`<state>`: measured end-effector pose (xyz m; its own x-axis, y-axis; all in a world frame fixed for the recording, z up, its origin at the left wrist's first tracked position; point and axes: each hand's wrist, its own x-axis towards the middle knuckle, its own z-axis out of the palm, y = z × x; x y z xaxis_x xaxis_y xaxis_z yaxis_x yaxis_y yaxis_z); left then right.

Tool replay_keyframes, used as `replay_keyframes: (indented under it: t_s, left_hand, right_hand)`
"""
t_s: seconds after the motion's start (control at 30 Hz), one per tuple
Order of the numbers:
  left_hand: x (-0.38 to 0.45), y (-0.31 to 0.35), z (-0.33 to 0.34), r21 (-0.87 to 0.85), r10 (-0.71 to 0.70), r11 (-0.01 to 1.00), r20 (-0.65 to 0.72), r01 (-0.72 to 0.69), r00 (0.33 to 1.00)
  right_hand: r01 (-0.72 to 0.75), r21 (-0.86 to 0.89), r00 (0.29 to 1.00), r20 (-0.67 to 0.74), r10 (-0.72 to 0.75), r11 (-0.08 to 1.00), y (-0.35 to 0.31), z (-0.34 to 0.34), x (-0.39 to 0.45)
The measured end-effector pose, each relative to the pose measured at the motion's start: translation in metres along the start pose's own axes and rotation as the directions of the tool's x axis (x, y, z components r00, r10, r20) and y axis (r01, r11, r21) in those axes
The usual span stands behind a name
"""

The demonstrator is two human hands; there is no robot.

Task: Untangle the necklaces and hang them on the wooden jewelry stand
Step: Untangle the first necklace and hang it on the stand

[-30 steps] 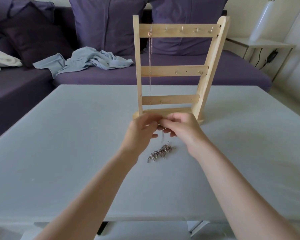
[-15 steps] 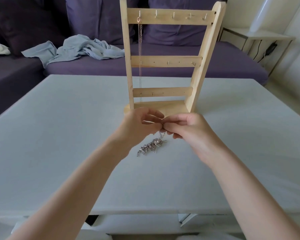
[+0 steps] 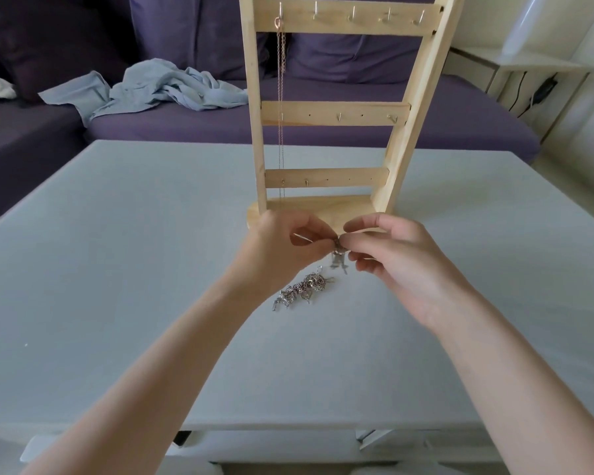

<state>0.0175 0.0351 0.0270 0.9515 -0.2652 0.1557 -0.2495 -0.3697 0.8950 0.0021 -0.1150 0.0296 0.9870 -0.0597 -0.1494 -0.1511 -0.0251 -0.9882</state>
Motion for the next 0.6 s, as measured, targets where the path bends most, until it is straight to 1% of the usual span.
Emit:
replay_keyframes:
  t_s: [0.1,0.2,0.33,0.4,0.5,0.6]
  left_hand:
    - [-0.0032,-0.0018,0.0002,0.118,0.100,0.988,-0.015,-0.097,0.995]
    - [-0.0061,-0.0038,-0.0014,0.204,0.145,0.969,-0.012,-0.139,0.989]
    - [-0.0088,-0.0086,-0.0024,0.329,0.193,0.927,-0.016,-0.177,0.981]
    - [-0.0082,-0.0092,-0.0030,0.301,0.174,0.941,-0.030,-0.157,0.984]
    - [-0.0060,-0.0071,-0.0053,0.199,0.130,0.973,-0.047,-0.118,0.990]
    - [-0.0056,-0.0079,-0.0046,0.195,0.144,0.971,-0.028,-0.136,0.989]
  right_hand:
    - [0.000,-0.023,1.000,0.002,0.000,1.000,-0.0002,0.0018,-0.0018]
    - [0.011,-0.068,1.000,0.008,-0.010,0.998,-0.0007,0.0040,-0.0040]
    - [0.057,-0.192,0.998,0.026,-0.052,0.980,-0.0017,0.0068,-0.0063]
    - [0.070,-0.198,0.997,0.032,-0.065,0.978,-0.0025,0.0069,-0.0069]
    - [0.063,-0.125,0.997,0.057,-0.057,0.990,-0.0048,0.0066,-0.0079]
    - [0.066,-0.118,0.995,0.088,-0.056,0.991,-0.0046,0.0072,-0.0072]
